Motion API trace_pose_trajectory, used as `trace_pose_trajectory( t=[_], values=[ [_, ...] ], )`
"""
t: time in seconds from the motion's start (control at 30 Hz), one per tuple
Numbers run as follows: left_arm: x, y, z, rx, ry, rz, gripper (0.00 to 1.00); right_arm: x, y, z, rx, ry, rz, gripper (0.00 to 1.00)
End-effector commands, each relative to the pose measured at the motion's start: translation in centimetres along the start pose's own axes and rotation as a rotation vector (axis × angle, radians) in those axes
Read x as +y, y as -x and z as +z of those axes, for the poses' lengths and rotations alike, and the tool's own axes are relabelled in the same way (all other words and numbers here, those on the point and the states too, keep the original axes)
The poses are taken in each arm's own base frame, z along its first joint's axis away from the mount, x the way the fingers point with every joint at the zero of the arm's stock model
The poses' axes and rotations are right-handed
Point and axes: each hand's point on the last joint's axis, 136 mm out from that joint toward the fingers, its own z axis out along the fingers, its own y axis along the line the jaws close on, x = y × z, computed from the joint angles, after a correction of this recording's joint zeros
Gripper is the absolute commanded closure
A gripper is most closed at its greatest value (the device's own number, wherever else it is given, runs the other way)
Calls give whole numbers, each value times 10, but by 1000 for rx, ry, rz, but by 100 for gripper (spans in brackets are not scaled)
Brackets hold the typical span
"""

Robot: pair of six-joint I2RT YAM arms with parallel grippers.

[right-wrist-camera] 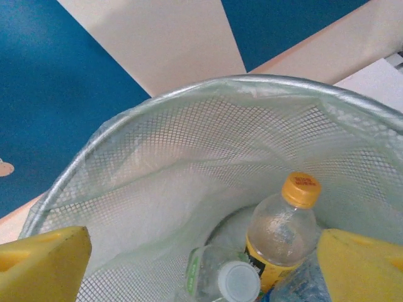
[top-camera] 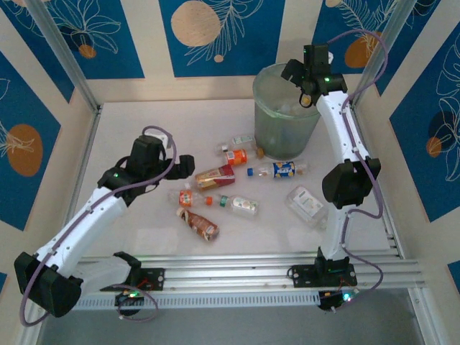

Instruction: Put the plastic bottles in the bin

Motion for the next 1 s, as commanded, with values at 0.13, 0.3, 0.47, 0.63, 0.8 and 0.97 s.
trace_pose_trajectory(
  t=[0.13, 0.3, 0.47, 0.63, 0.8, 0.97],
  values=[
    [30, -64, 14, 150, 110, -239, 2, 15, 3, -49, -42, 58, -128, 1],
    [37, -97, 17, 193, 104, -396, 2, 26, -9, -74, -39, 102, -183, 1],
    [40, -123, 14, 241, 109, -458, 4, 30, -30, -95, -25, 117, -230, 1],
    [30, -151, 6, 319, 97, -478, 4, 34, -58, -116, -12, 149, -279, 1],
    [5, -171, 3, 386, 76, -461, 1, 39, -81, -138, -17, 191, -328, 1],
    [-19, -182, 9, 387, 98, -437, 0, 31, -97, -157, -24, 228, -349, 1]
  ],
)
